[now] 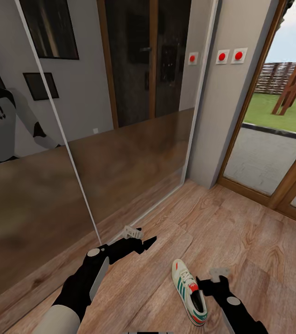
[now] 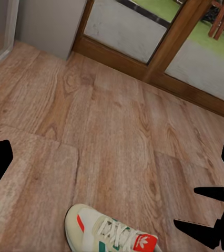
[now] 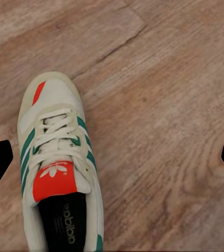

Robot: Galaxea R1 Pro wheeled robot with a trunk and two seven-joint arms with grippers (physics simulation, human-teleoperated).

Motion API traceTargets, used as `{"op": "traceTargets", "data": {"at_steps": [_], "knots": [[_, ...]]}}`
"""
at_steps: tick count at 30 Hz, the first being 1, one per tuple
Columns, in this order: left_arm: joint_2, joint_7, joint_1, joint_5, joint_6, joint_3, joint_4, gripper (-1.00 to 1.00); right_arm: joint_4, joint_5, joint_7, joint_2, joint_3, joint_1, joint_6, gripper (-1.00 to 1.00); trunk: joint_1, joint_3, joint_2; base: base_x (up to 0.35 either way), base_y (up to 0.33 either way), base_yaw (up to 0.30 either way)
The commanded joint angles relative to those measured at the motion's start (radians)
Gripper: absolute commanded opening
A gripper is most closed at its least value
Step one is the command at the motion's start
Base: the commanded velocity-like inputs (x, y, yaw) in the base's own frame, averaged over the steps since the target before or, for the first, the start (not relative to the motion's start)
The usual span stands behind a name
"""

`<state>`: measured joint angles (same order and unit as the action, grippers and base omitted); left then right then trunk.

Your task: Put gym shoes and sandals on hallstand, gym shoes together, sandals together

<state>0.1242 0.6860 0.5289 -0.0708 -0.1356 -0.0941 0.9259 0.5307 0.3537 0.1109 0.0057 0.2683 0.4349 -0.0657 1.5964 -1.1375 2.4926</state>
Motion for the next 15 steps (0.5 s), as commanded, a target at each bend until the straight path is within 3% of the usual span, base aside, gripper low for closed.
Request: {"op": "traceTargets", "data": {"at_steps": [1,7,15], "knots": [[0.0,0.003,0.0,-0.007,-0.01,0.0,0.001,1.0,-0.001,0.011,0.007,0.002,0.008,0.001,-0.005,1.0,0.0,-0.001,0.0,0.0,0.0,0.0],[0.001,0.003,0.0,-0.007,-0.01,0.0,0.001,1.0,-0.002,0.021,0.006,0.003,0.006,0.001,-0.005,1.0,0.0,-0.001,0.0,0.0,0.0,0.0],[0.0,0.003,0.0,-0.007,-0.01,0.001,0.001,1.0,-0.003,0.022,0.004,0.003,-0.056,0.001,-0.005,1.0,0.0,-0.001,0.0,0.0,0.0,0.0]]}}
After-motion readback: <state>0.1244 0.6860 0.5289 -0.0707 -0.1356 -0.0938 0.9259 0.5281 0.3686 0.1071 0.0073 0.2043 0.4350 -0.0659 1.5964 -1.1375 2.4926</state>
